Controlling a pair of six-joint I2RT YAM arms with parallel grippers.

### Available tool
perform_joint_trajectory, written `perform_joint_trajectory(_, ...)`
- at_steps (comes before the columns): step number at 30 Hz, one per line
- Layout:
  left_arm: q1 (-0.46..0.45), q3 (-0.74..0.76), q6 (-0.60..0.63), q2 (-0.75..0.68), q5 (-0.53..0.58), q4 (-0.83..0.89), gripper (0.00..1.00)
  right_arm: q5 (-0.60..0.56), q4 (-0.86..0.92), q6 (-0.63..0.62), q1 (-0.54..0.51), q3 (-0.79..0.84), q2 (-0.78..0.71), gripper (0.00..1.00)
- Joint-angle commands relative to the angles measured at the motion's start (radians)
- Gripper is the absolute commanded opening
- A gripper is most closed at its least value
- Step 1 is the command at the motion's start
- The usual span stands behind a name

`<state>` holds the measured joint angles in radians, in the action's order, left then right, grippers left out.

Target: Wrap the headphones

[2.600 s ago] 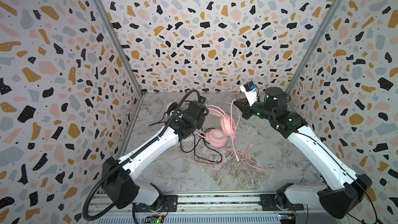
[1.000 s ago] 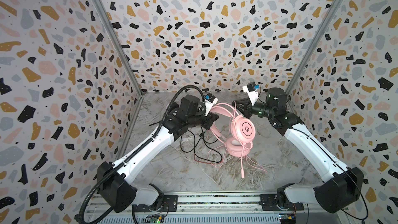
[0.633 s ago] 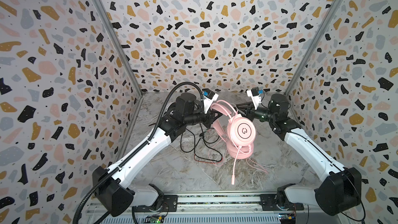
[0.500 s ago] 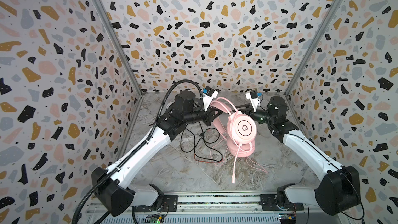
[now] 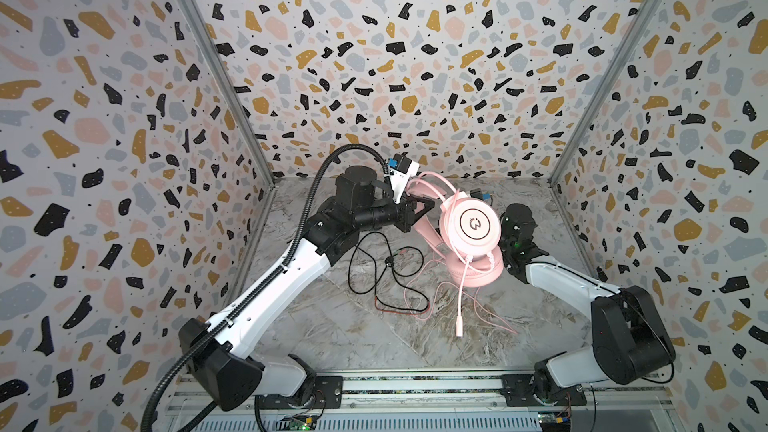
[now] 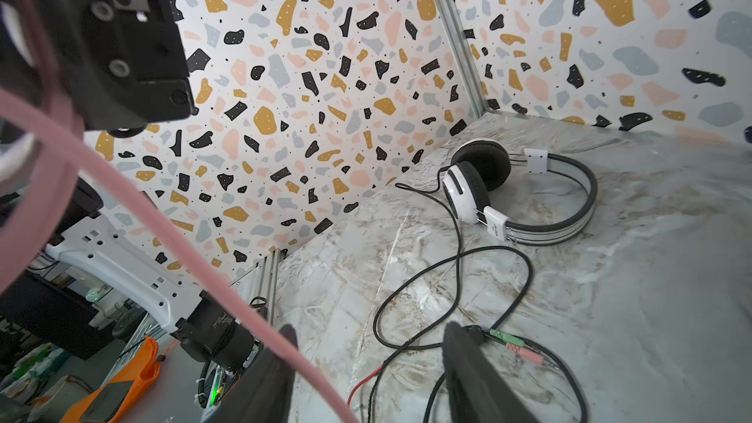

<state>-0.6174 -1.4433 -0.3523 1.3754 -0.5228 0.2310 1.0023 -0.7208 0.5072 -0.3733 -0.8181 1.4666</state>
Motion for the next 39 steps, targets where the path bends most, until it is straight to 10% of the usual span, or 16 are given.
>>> perform_joint_trajectory(1,0.010,-0.070,-0.088,-0.017,-0.034,-0.113,0.00,0.003,-0.151,0.041,-0.024,0.007,0.020,0.59)
perform_joint_trajectory(9,0.019,-0.109,-0.134,-0.012,-0.025,-0.138,0.00,0.021,-0.453,0.180,-0.032,0.044,0.198,0.56)
perform_joint_trajectory(16,0.067,-0.080,-0.209,-0.037,0.121,-0.150,0.00,0.015,-0.530,0.211,-0.030,0.103,0.212,0.16)
perform_joint_trajectory(20,0.093,0.006,-0.275,-0.077,0.258,-0.252,0.00,-0.003,-0.566,0.233,-0.034,0.161,0.193,0.11)
perform_joint_trajectory(39,0.186,0.136,-0.436,-0.136,0.764,-0.281,0.00,-0.178,-0.057,-0.067,-0.118,0.284,-0.132,0.10)
